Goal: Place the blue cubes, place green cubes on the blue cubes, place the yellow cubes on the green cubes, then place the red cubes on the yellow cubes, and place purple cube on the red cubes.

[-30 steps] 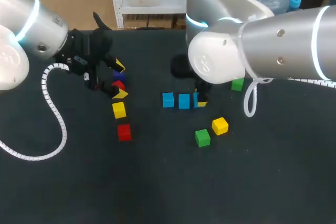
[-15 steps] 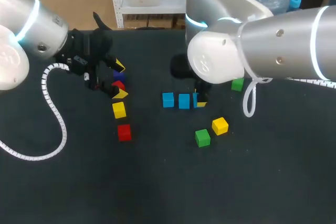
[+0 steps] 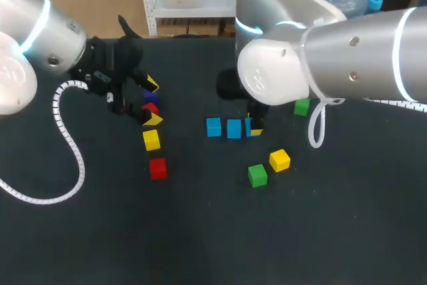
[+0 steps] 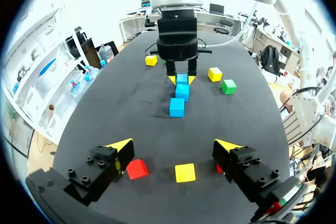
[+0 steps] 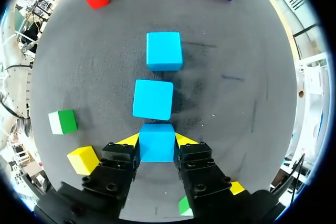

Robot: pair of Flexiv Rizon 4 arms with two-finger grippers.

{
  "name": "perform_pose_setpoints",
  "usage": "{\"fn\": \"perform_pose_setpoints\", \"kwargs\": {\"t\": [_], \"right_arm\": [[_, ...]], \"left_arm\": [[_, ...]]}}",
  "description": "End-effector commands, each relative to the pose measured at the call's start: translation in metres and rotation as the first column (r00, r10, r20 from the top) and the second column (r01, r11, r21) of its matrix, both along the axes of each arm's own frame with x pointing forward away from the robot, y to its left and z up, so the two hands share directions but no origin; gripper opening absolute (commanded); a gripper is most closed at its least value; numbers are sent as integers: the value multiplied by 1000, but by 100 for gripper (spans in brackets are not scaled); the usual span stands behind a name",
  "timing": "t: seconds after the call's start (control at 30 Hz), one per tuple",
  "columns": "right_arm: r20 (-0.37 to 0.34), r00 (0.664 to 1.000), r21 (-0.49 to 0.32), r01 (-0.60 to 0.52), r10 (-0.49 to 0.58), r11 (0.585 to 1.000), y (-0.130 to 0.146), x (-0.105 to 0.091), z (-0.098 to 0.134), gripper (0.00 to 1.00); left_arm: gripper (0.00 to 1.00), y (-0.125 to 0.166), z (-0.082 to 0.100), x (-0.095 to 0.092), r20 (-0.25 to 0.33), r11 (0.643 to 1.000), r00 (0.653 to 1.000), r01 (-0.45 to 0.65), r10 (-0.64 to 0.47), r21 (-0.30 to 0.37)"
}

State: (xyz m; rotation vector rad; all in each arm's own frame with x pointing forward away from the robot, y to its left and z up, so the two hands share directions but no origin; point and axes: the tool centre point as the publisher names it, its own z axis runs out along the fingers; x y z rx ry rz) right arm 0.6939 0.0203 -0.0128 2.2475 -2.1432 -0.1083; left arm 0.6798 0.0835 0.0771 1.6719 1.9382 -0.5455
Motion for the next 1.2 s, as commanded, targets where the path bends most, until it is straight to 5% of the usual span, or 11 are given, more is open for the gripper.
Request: {"fn": "perform_pose_setpoints", "kwargs": {"t": [0.03,1.2], "right_arm": [[-3,1000,1,1,-1,1000,0,1,-1,0],[-11,1000,9,6,-6,1000,0,4,-4,3]], "left_arm": [[100,2,-1,-1,4,1000,1000,2,-2,-6],[100,2,-1,-1,4,1000,1000,2,-2,-6]]}}
